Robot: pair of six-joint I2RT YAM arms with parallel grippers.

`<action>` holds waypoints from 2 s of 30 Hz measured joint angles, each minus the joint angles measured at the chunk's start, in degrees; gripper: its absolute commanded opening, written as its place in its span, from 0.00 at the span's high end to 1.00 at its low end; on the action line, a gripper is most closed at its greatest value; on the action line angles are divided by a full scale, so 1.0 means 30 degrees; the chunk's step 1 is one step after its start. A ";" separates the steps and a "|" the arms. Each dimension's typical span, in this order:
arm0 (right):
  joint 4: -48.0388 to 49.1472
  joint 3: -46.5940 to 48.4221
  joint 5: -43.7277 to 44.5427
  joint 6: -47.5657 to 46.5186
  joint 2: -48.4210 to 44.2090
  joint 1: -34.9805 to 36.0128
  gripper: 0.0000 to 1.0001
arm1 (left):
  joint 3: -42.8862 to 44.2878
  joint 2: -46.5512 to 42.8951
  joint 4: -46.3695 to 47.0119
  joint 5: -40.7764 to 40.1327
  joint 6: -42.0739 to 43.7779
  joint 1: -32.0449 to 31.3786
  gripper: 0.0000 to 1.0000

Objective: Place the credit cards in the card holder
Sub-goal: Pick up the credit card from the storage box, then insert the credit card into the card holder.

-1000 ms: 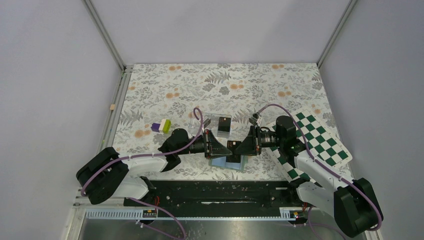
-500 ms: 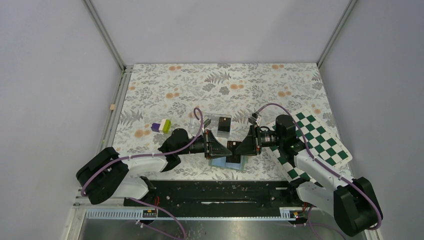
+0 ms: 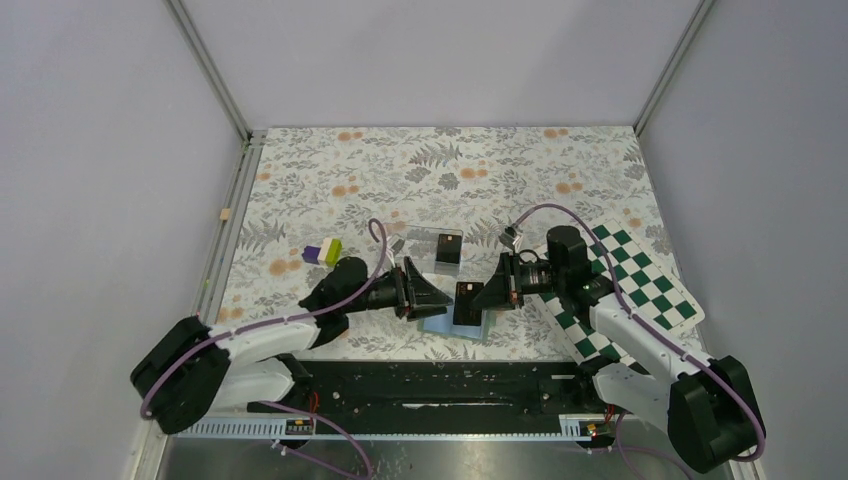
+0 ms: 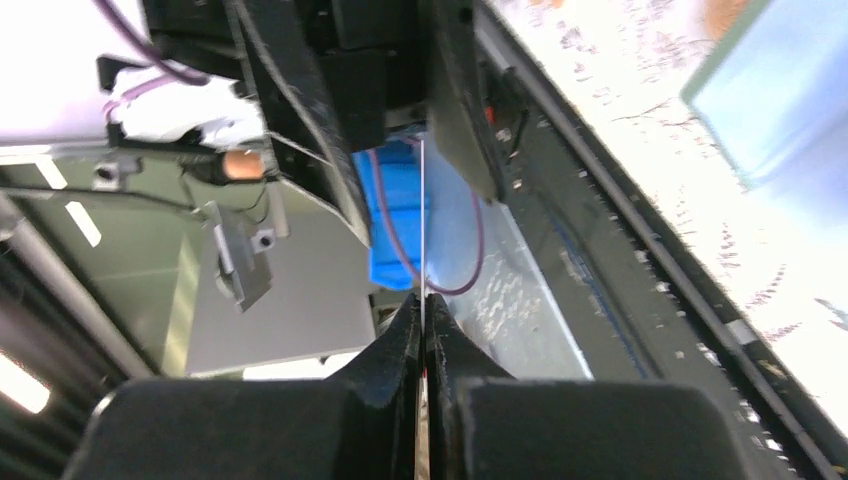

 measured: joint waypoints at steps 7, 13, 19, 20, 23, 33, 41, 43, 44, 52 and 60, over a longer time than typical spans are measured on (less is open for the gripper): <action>-0.3563 0.0109 0.3206 -0.3606 0.0947 0.0007 1.00 | 0.0954 -0.4124 -1.1125 -0.4335 0.3643 0.1275 0.42; -0.2164 0.0007 0.5646 -0.3883 0.3730 0.0590 1.00 | 0.1071 -0.1967 -1.4651 -0.5676 0.4801 0.2528 0.48; 0.1042 -0.0109 0.7351 -0.2973 0.6572 0.1464 1.00 | 0.2535 0.2433 -1.5424 -0.5625 0.5559 0.2623 0.54; 0.1297 -0.0015 0.7628 -0.2943 0.6958 0.1639 1.00 | 0.2871 0.2776 -1.5416 -0.5676 0.5676 0.2623 0.55; 0.1545 0.0583 0.8284 -0.3082 0.8058 0.2178 1.00 | 0.3344 0.3388 -1.5460 -0.6054 0.6018 0.2623 0.58; -0.2586 0.1872 1.2254 -0.5887 0.7817 0.3147 1.00 | 0.3716 0.4262 -1.5424 -0.6149 0.6098 0.2550 0.72; -0.4240 0.1807 1.3187 -0.6601 0.6892 0.3147 1.00 | 0.4648 0.5887 -1.4477 -0.6033 0.5778 0.1690 0.79; -0.4240 0.1705 1.3180 -0.6608 0.6827 0.3147 1.00 | 0.4670 0.5982 -1.4367 -0.6003 0.5654 0.1661 0.80; -0.4197 0.1617 1.3165 -0.6601 0.6776 0.3147 1.00 | 0.4670 0.5996 -1.4338 -0.5989 0.5603 0.1661 0.80; -0.3060 0.0940 1.2611 -0.6025 0.6666 0.3147 1.00 | 0.4670 0.6084 -1.4273 -0.6011 0.5603 0.1625 0.84; -0.1690 0.0204 1.1897 -0.5319 0.6492 0.3089 1.00 | 0.4707 0.6331 -1.4047 -0.6003 0.5574 0.1625 0.91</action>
